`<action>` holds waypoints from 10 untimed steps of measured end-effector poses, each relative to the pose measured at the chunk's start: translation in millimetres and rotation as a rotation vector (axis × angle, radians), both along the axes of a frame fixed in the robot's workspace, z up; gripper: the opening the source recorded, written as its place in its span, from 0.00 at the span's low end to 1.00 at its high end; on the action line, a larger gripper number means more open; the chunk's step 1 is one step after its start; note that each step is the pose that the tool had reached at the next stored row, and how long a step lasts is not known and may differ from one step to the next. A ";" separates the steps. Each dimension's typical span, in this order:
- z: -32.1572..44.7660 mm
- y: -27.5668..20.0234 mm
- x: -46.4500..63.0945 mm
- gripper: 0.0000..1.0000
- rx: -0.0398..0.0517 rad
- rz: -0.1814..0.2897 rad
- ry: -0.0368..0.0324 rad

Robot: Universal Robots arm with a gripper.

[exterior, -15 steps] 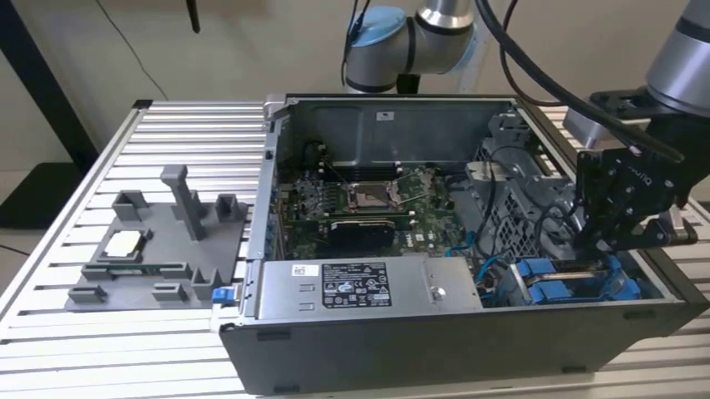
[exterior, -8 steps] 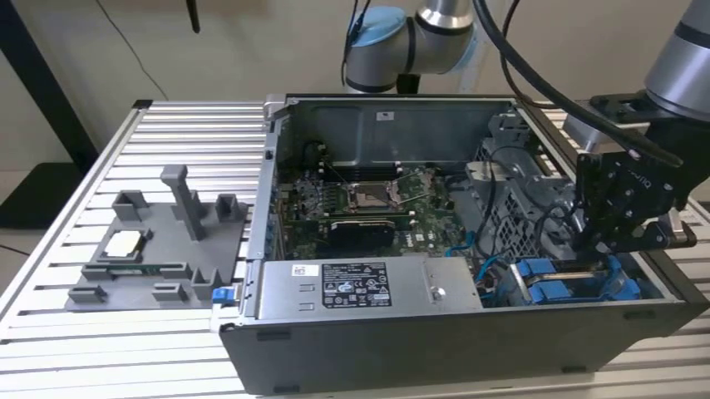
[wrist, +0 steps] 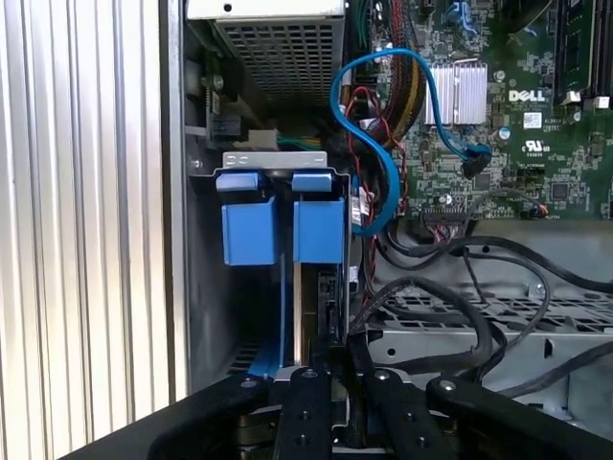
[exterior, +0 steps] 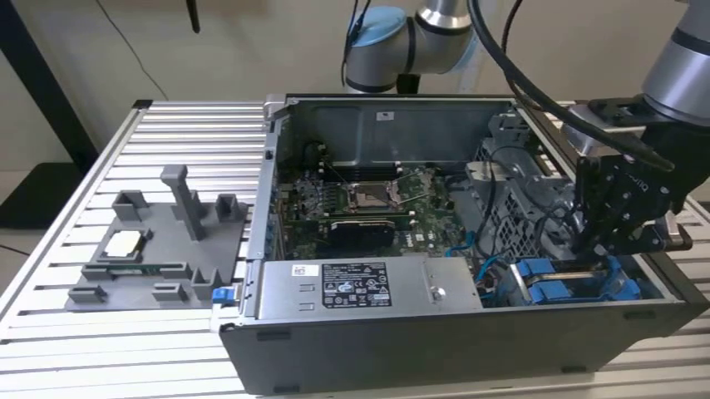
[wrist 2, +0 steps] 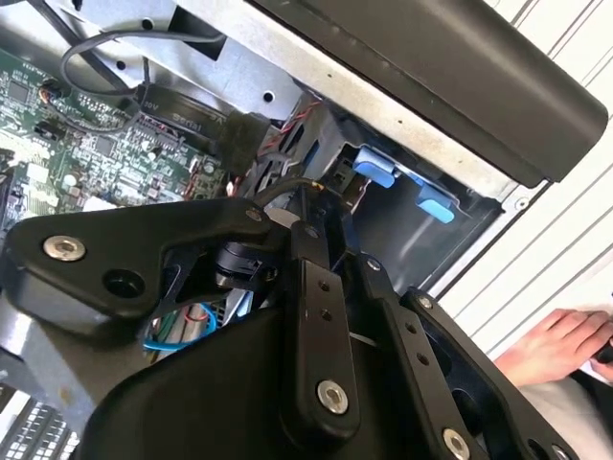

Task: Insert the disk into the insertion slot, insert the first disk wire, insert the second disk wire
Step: 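Insert the first disk wire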

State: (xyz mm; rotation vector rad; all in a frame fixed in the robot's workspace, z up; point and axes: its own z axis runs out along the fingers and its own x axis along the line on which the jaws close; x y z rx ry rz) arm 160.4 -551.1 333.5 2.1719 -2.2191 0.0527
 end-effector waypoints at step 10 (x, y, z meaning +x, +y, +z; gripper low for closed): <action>-6.9 0.0 0.3 0.27 -0.0001 -0.009 0.0011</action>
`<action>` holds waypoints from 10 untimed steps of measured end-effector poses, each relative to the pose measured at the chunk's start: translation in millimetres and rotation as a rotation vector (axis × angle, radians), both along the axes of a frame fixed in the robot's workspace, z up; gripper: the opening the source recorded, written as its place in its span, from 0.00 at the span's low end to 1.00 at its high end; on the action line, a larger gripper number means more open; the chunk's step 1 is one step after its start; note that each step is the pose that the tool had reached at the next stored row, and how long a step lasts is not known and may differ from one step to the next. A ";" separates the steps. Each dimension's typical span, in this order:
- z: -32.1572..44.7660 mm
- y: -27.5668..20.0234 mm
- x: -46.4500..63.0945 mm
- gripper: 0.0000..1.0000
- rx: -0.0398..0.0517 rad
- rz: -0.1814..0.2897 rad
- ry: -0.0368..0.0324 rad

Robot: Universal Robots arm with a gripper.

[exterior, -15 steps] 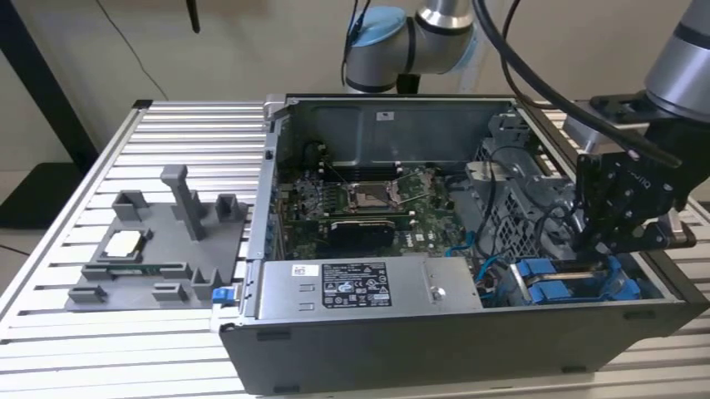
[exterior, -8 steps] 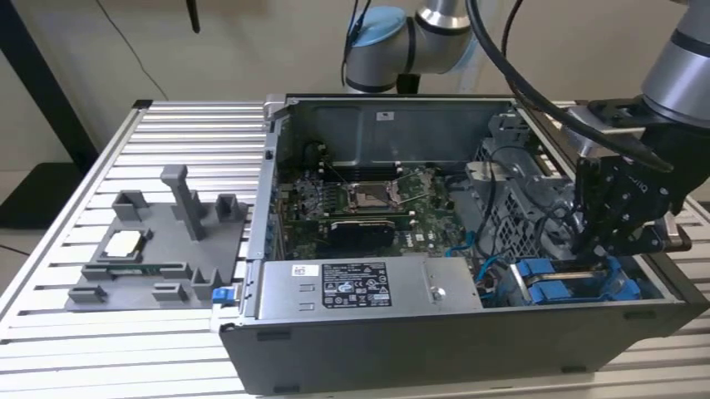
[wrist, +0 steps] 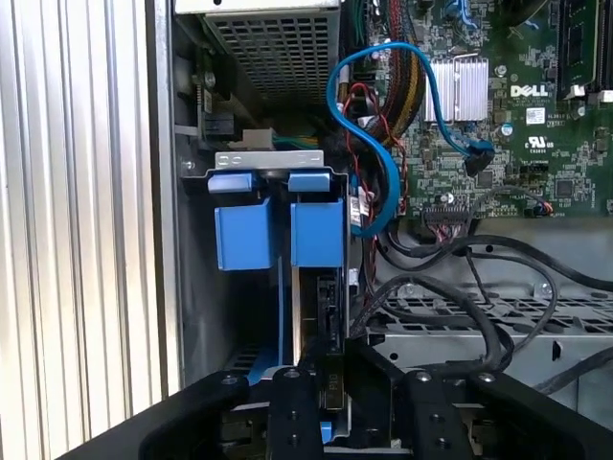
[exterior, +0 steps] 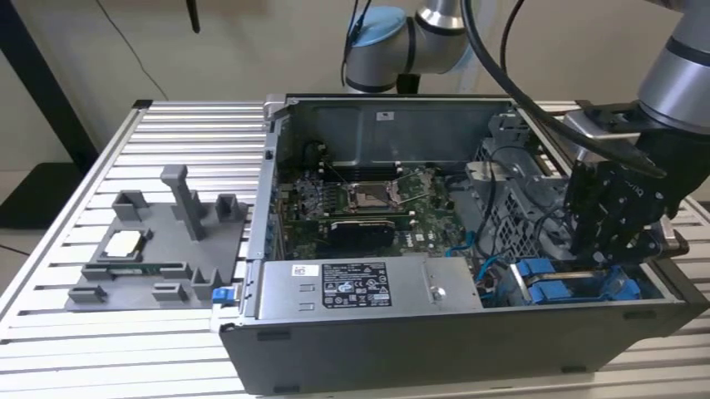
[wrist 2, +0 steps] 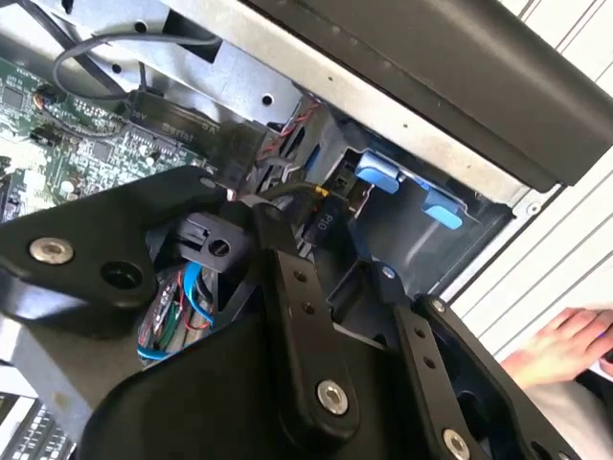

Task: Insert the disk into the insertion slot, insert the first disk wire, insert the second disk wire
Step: 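Insert the first disk wire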

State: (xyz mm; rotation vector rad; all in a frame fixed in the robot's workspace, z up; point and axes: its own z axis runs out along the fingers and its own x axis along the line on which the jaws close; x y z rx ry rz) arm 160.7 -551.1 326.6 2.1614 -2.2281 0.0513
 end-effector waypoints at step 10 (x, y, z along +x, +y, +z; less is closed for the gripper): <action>28.9 0.0 0.0 0.27 0.0005 0.000 0.0116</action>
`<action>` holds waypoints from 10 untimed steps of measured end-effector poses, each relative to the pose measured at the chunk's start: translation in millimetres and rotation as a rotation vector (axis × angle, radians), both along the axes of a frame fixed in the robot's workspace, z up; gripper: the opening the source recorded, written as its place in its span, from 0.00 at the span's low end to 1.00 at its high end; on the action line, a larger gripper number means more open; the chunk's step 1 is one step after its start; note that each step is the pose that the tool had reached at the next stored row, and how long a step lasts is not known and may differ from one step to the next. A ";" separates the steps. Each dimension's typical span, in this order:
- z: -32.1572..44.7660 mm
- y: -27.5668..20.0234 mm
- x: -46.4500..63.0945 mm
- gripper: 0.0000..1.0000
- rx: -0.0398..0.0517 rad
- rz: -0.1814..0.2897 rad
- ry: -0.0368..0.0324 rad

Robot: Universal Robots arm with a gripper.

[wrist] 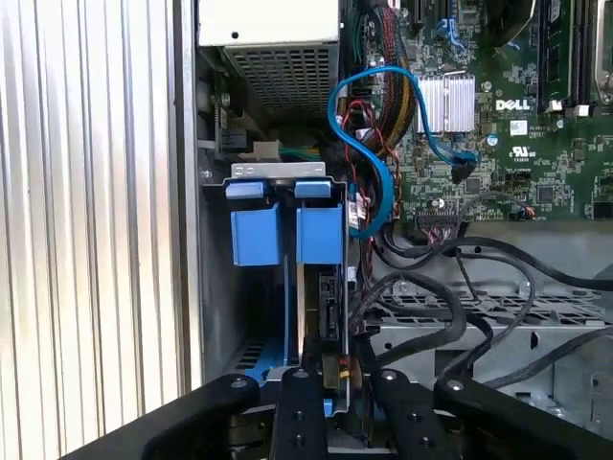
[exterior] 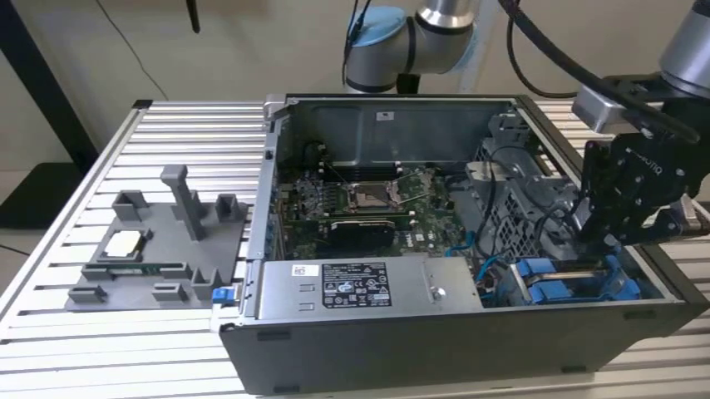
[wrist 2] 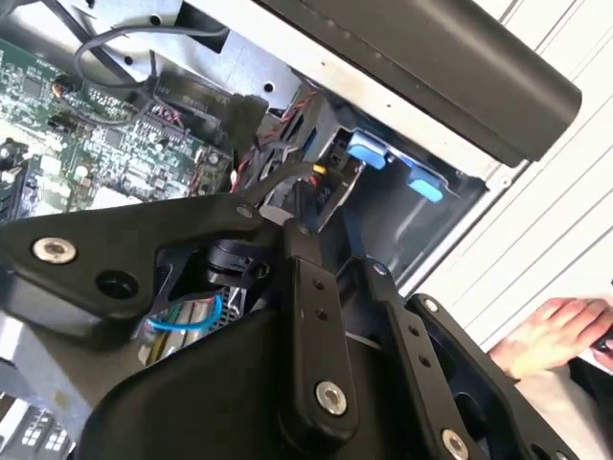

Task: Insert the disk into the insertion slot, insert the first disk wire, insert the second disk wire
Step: 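Insert the first disk wire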

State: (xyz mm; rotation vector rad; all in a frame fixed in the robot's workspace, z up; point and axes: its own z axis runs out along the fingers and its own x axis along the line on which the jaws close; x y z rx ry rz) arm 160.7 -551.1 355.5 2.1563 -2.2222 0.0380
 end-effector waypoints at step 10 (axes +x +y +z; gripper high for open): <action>39.7 0.0 0.0 0.27 0.0002 0.000 0.0074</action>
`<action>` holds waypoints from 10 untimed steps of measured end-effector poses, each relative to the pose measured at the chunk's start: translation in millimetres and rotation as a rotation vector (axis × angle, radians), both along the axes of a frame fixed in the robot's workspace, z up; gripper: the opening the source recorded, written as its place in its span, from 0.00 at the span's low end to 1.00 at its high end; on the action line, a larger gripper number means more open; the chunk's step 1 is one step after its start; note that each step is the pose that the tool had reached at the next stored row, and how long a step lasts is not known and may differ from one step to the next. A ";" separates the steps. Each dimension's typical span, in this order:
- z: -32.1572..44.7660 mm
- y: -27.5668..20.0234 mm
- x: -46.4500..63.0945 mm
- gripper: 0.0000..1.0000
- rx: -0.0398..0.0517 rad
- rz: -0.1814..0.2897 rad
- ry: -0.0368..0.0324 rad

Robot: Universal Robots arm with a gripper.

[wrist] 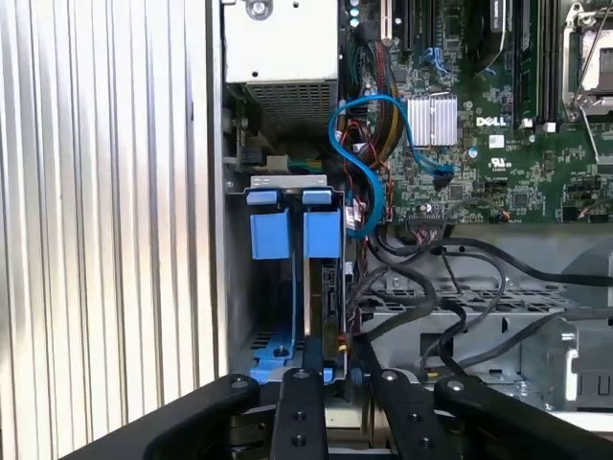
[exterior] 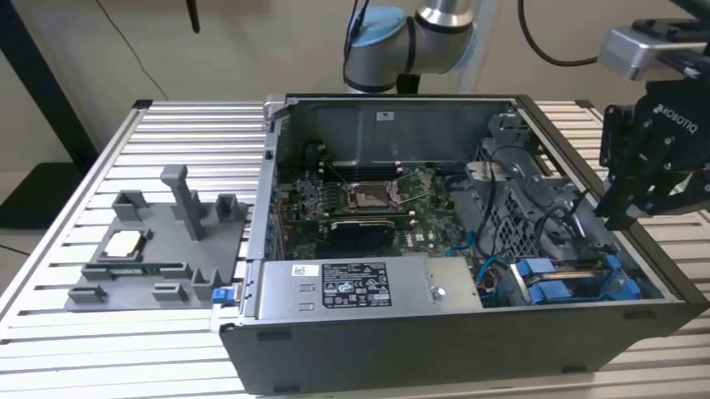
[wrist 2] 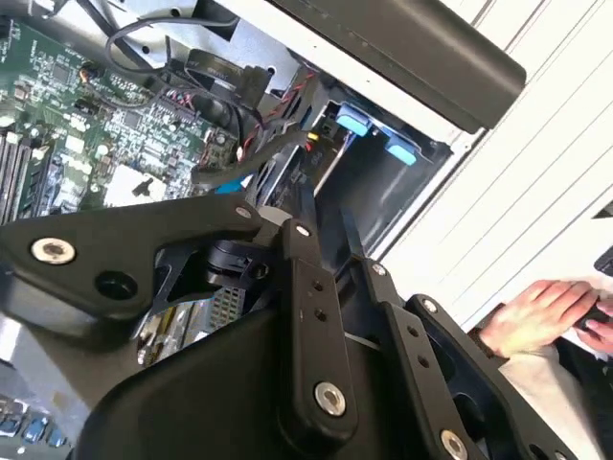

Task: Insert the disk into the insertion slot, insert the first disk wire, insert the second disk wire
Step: 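Insert the first disk wire, then insert the second disk wire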

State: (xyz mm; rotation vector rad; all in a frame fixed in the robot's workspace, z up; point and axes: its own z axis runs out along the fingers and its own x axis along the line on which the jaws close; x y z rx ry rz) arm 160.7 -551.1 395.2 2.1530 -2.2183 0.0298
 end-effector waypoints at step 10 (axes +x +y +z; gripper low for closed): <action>19.0 0.0 0.0 0.27 0.0017 0.000 0.0000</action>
